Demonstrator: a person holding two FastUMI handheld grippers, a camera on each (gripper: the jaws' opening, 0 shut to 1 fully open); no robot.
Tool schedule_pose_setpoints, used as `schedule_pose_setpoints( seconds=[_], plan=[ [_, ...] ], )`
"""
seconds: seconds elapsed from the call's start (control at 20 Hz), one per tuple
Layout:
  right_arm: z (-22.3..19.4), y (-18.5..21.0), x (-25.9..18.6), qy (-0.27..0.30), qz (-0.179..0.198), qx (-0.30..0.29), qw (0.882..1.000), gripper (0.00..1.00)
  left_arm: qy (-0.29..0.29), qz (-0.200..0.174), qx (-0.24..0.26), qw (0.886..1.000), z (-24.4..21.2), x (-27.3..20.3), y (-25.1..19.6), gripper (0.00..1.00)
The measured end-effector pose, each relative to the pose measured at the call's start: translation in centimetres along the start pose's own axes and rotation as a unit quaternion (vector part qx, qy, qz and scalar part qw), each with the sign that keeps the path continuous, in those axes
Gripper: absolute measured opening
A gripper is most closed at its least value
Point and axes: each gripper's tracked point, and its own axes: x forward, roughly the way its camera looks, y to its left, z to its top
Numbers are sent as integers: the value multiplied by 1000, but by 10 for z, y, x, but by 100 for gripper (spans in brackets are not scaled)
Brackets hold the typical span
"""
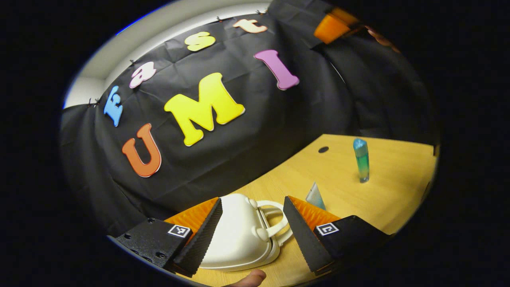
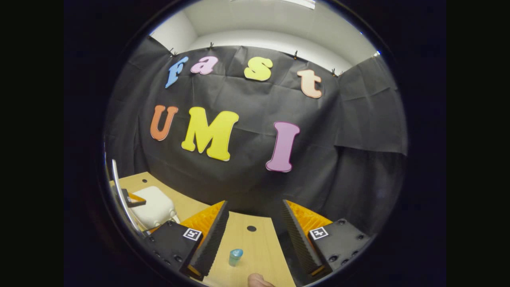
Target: First open the suitcase, pack the skin care products into it, and then close the suitcase.
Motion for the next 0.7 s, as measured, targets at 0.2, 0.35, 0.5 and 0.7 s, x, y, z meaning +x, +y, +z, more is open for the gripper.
schedule_pose_setpoints(
  seconds=[0.2, 0.35, 0.5, 0.7],
  plan=[
    [-11, -22, -2, 9, 0, 19, 1000, 79, 43, -2, 119, 992, -48, 24, -32, 98],
    [-22, -43, -4, 9, -2, 21, 1000, 79, 71, -3, 190, 979, -68, 41, -47, 97],
    [-30, -71, -4, 1, -10, -20, 1000, 79, 83, 17, 240, 967, -69, 59, -40, 97],
    [-47, -94, -7, 13, -3, -20, 1000, 79, 114, 32, 282, 952, -74, 70, -33, 82]
  ],
)
